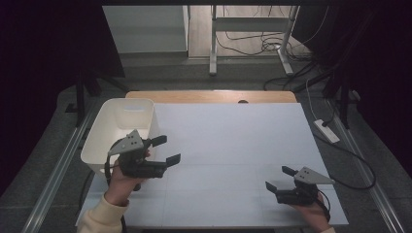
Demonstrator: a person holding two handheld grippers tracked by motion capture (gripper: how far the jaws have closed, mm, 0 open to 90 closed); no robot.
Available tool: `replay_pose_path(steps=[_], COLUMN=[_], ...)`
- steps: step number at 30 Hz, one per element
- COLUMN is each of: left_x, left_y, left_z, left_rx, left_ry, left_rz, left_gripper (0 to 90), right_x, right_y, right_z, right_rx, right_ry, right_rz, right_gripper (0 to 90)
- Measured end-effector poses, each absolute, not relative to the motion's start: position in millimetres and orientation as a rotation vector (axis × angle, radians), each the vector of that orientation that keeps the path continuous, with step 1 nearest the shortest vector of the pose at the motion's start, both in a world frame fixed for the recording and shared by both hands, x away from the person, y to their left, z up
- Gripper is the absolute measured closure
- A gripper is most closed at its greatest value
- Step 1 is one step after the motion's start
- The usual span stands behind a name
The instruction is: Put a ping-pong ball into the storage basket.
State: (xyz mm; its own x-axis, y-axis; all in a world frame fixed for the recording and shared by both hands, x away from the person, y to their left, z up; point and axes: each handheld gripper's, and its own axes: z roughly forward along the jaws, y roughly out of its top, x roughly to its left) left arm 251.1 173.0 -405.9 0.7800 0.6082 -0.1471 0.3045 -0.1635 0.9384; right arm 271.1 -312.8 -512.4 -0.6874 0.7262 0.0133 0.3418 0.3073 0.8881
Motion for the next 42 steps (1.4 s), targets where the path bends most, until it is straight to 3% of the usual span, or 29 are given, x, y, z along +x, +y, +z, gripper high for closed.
replay_pose_path(steps=[18, 42], left_x=[223.1, 223.8], left_y=[166.5, 186.3], left_z=[-462.0, -509.0], left_rx=[1.849, 1.877], left_ry=[0.725, 0.828], left_rz=[0.298, 0.293], left_gripper=[18.8, 18.8], right_x=[270.9, 269.7], right_y=[-312.3, -311.9], right_z=[-512.3, -512.8], right_rx=[0.949, 0.918], right_ry=[2.190, 2.207], right_rz=[1.341, 1.359], right_gripper=[11.6, 11.6])
